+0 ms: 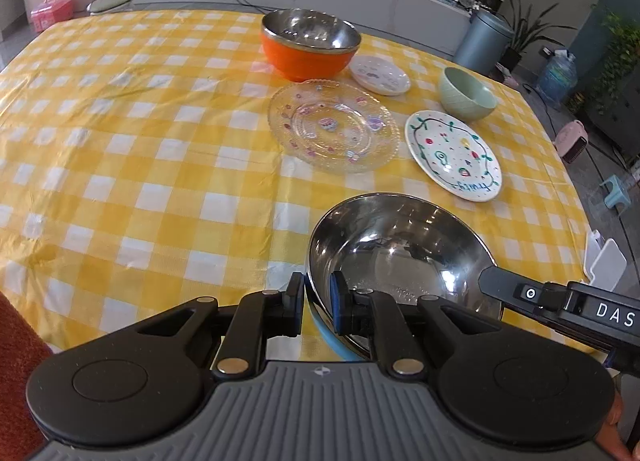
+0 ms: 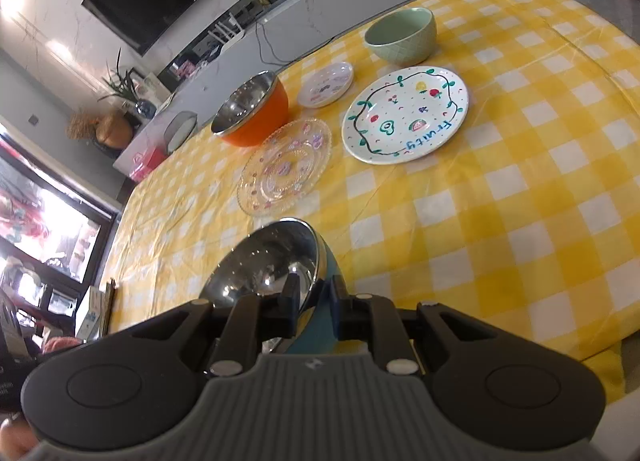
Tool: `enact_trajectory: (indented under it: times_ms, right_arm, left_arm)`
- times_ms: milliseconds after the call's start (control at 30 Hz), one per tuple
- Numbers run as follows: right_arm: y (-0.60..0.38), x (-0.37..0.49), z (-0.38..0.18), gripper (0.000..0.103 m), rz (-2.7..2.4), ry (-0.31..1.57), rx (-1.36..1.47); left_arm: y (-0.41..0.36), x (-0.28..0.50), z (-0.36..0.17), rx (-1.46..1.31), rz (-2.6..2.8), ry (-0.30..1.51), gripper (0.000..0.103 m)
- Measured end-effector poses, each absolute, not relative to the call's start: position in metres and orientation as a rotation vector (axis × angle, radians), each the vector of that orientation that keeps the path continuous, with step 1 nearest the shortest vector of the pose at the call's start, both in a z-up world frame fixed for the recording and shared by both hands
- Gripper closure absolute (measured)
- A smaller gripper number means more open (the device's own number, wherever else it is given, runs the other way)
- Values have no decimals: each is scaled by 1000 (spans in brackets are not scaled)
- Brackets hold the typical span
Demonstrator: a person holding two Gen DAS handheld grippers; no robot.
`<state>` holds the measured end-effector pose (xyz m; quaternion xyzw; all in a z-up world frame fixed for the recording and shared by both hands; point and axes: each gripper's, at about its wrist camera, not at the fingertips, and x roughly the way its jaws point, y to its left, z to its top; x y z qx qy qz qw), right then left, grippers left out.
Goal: Organize plates and bowls
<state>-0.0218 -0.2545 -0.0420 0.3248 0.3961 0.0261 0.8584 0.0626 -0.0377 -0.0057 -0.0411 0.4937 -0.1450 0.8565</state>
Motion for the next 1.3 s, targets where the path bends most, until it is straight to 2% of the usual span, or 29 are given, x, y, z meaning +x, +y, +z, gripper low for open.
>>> enact_trajectory:
  times_ms: [300, 700, 867, 967, 1100, 1300]
  right_arm:
    - [-242, -7, -44, 89, 44, 779, 637]
    - [-236, -1, -56, 89, 46, 844, 629]
    - [-237, -1, -57, 83, 62, 841, 641]
    - [-237, -3, -56, 68, 70, 825, 641]
    - [-234, -6, -52, 62, 67, 795, 605]
    - [-238, -17, -45, 62, 25, 720, 590]
  left_arm:
    - [-34, 71, -7, -81, -286, 964, 89]
    - [-28, 70, -13, -87, -298, 973, 89]
    - [-26, 71, -12, -110, -307, 977, 84]
    - [-26, 69, -10, -115, -305, 974, 80]
    - [-23, 66, -5, -136, -307, 949, 77]
    - [-28, 53, 26, -54, -330, 835, 72]
